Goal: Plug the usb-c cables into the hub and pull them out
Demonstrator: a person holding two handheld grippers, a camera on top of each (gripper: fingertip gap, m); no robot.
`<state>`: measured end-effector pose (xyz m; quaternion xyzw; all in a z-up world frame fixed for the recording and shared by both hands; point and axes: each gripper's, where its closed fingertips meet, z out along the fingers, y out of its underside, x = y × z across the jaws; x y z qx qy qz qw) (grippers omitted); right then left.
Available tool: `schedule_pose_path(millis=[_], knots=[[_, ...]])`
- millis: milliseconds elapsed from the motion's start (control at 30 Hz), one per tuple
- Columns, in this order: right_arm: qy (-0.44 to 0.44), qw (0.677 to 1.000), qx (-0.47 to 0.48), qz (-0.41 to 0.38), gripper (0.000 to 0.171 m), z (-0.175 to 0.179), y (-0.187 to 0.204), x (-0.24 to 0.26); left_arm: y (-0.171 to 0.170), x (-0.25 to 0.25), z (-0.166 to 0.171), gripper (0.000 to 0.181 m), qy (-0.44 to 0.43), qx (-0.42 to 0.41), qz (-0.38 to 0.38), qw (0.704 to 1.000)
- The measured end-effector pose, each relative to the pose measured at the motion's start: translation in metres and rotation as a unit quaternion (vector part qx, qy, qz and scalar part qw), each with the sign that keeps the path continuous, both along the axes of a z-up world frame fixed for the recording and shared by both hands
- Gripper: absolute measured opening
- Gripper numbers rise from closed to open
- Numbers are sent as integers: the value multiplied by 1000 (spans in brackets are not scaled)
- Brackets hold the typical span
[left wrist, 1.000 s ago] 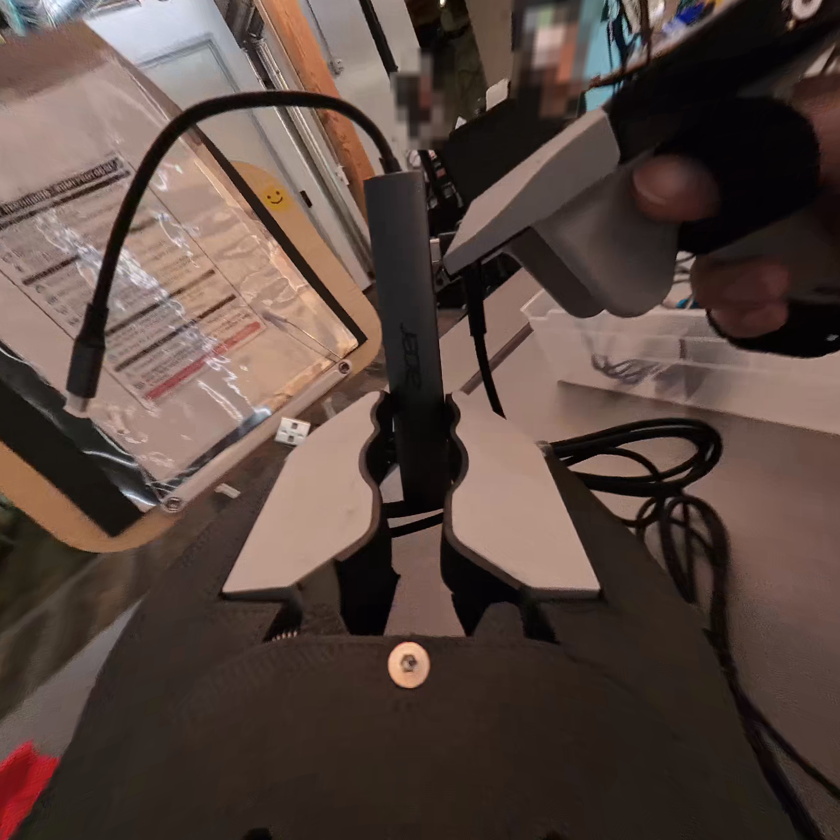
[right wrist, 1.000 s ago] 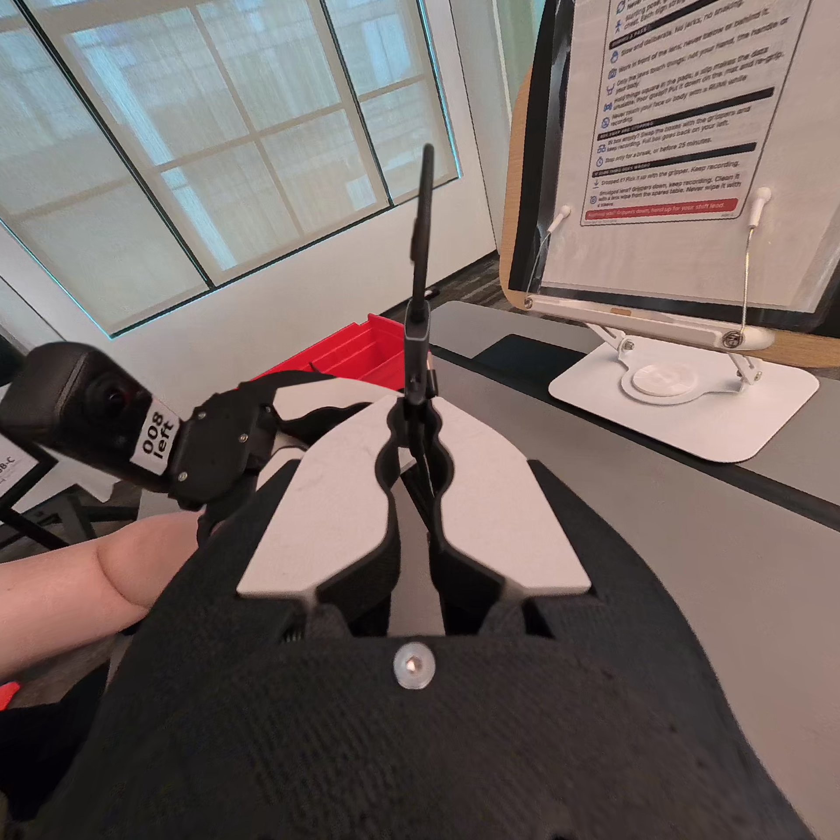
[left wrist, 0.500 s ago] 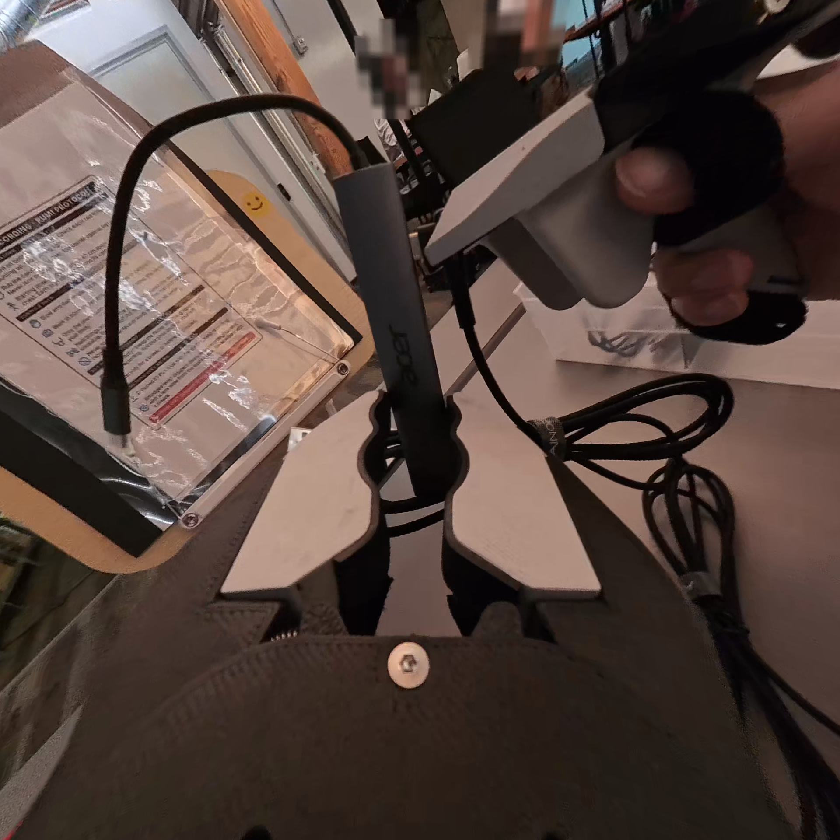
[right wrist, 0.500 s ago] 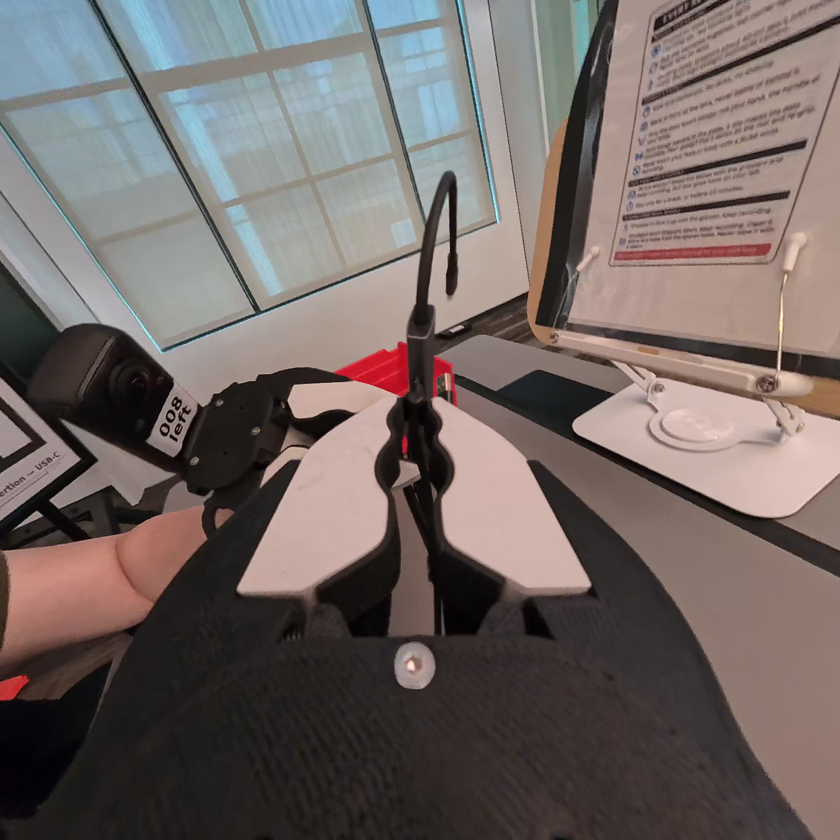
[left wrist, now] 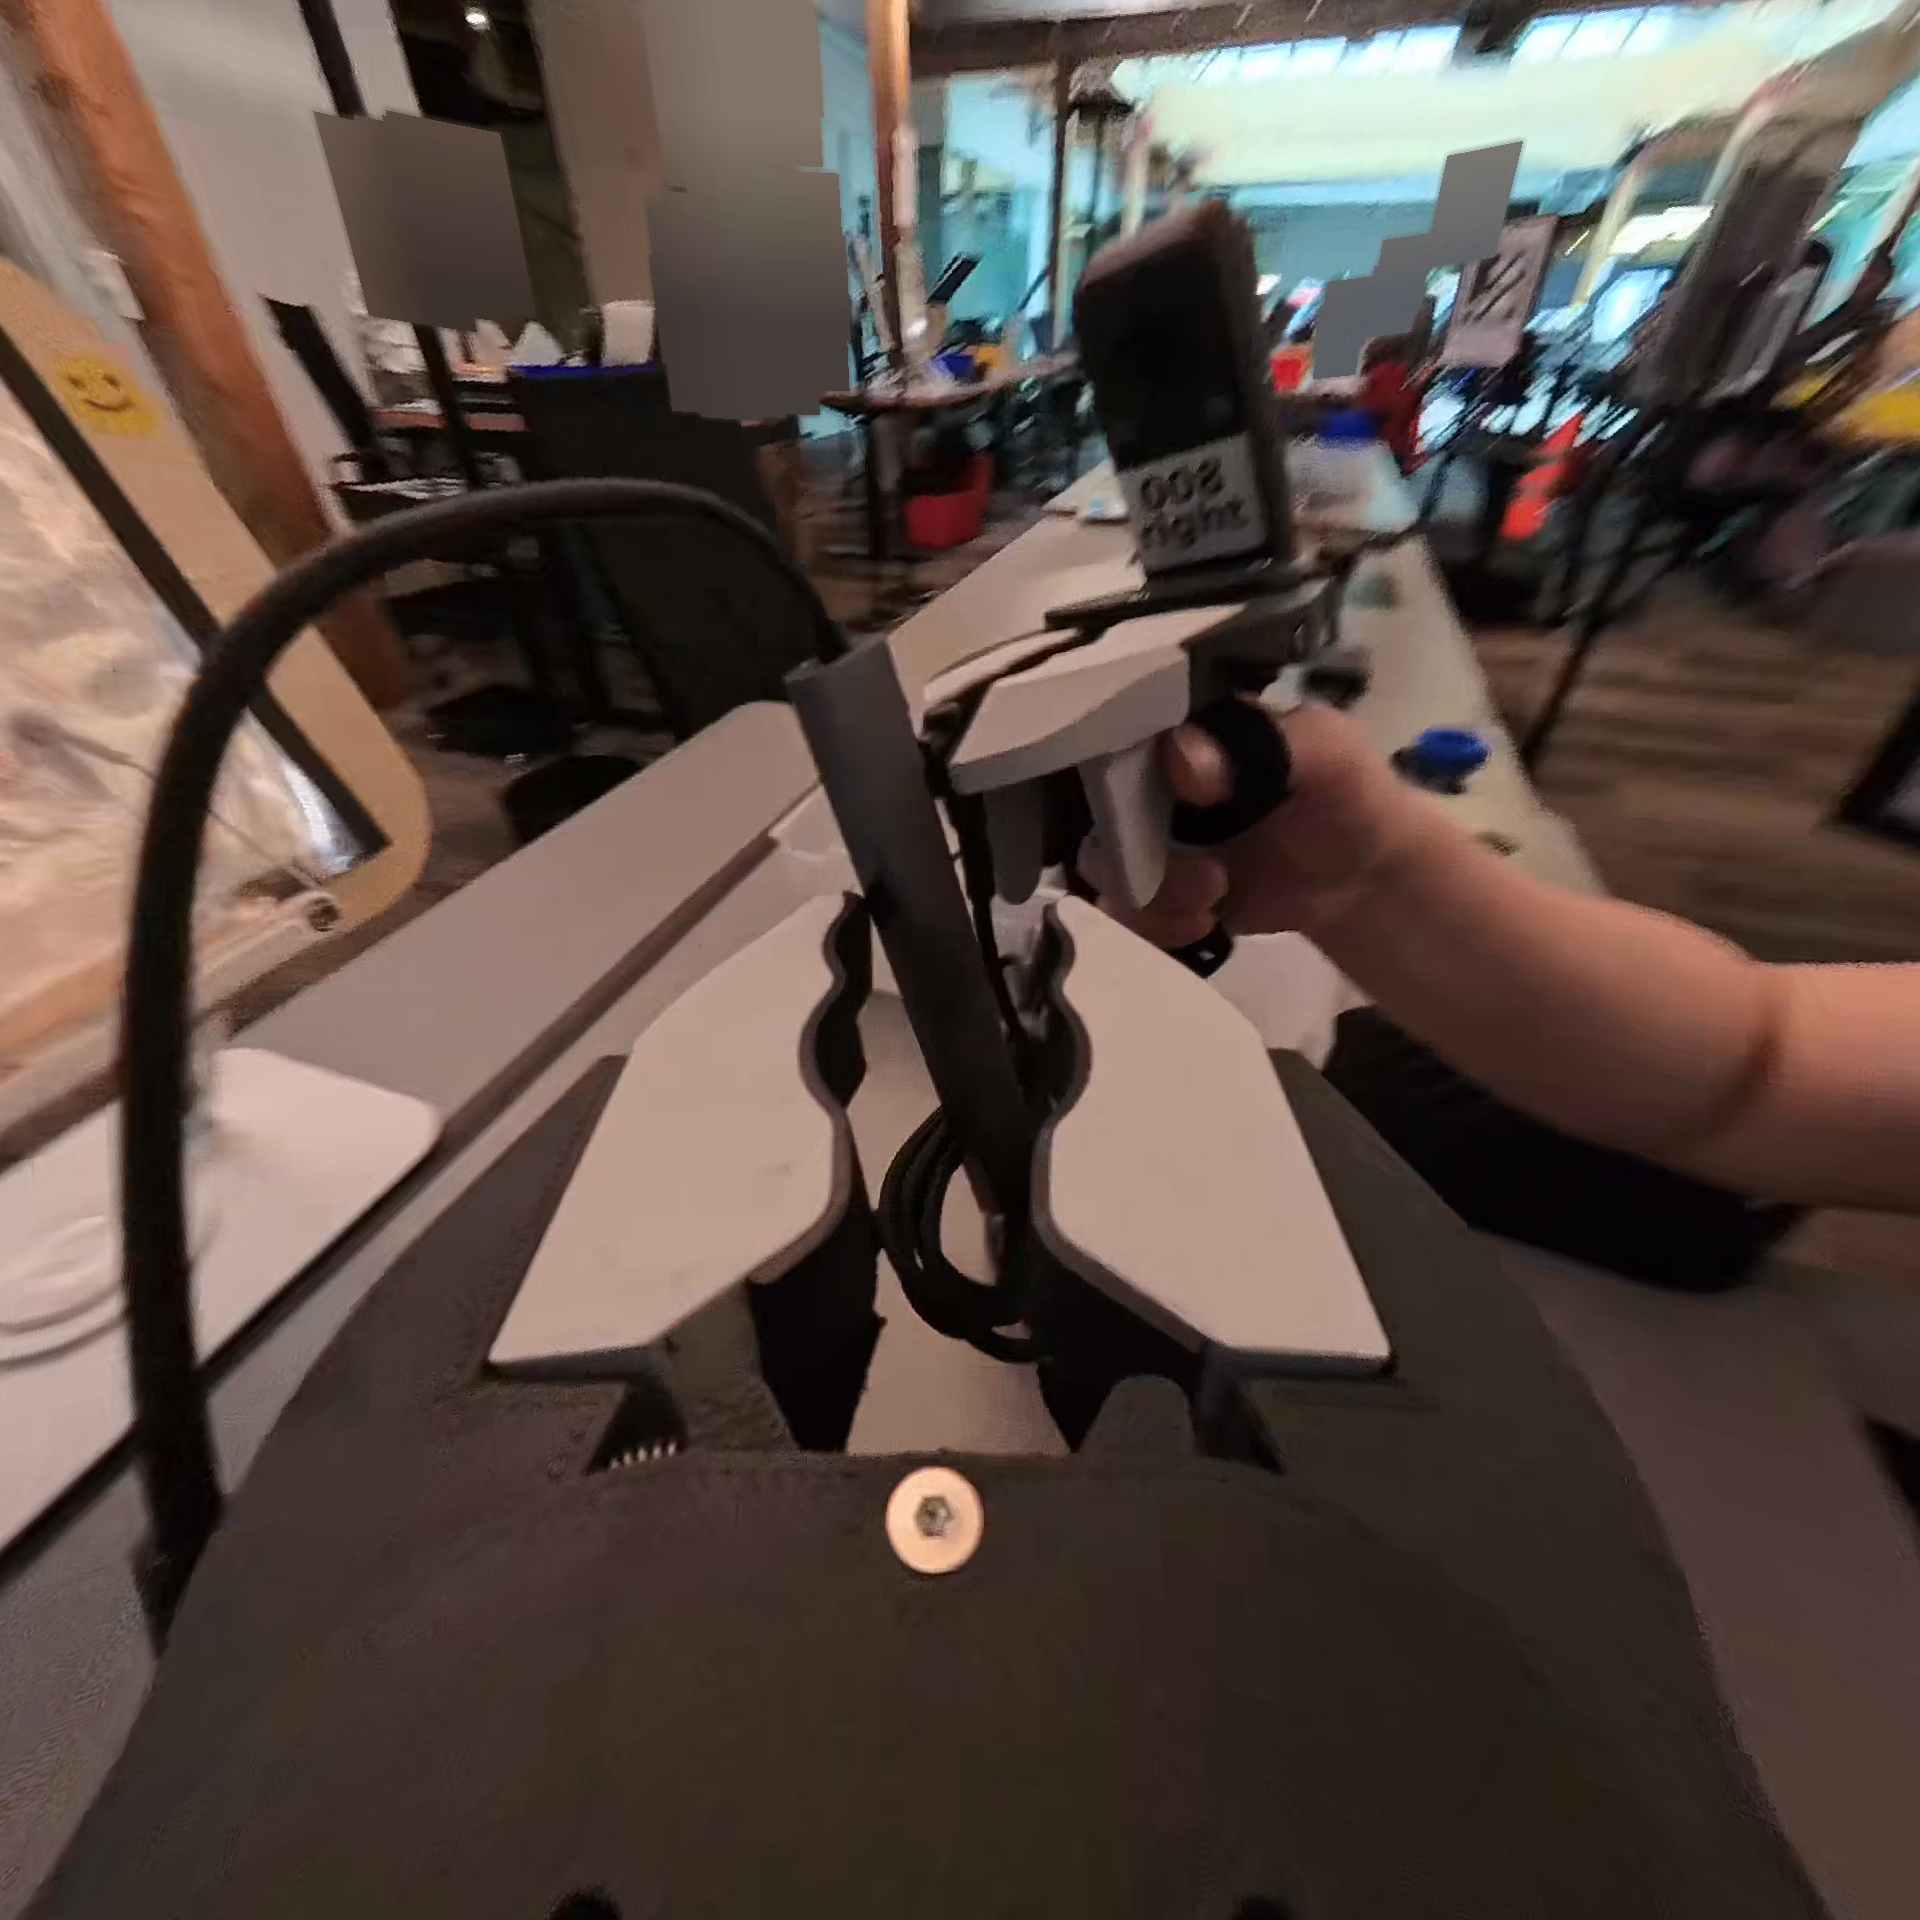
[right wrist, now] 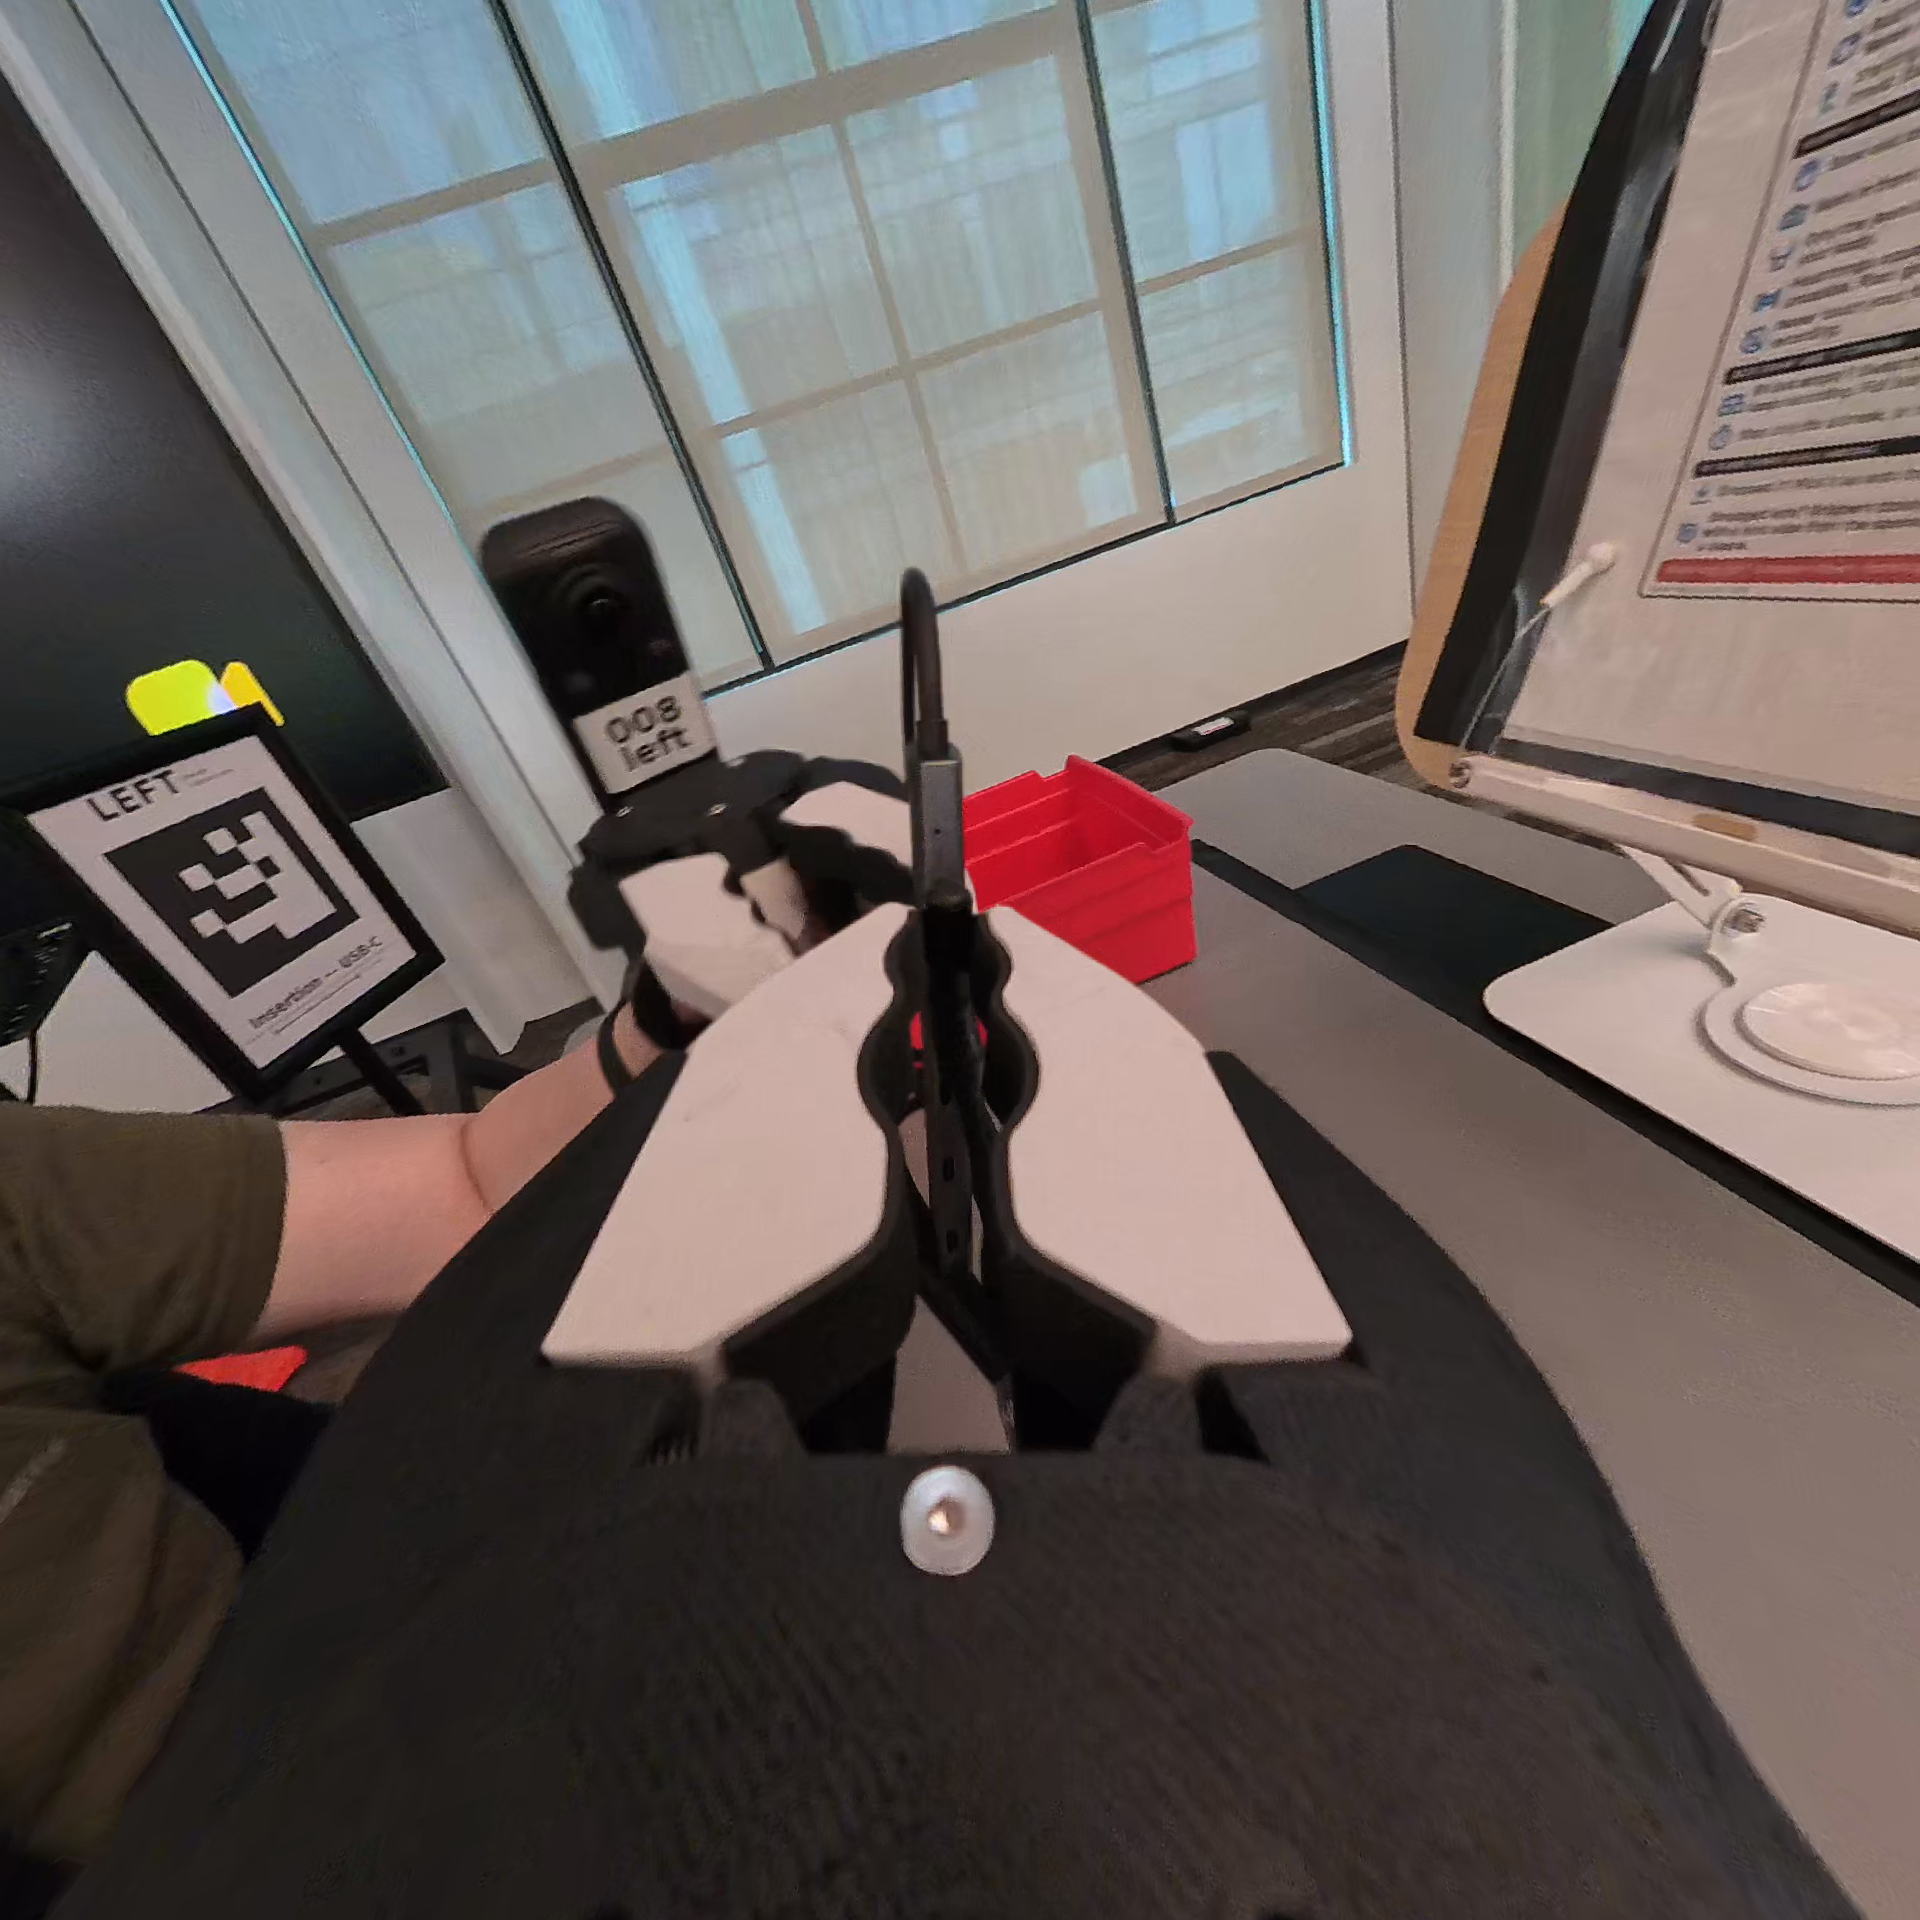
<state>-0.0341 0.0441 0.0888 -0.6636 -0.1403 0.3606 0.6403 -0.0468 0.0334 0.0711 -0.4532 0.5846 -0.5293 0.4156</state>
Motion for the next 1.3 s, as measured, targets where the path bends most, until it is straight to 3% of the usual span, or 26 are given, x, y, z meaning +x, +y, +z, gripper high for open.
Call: schedule_pose_path(millis=[267,800,1300], knots=[[-61,997,6,51,8,-7,-9,-22,1,-11,11,12,-11,-82,-61,995],[-102,988,-1,114,8,-21,-19,-40,-13,-26,3,9,41,-60,-131,989],[-183,978,-14,96,7,-37,-18,-46,-15,-30,-10,9,96,-17,-124,987]])
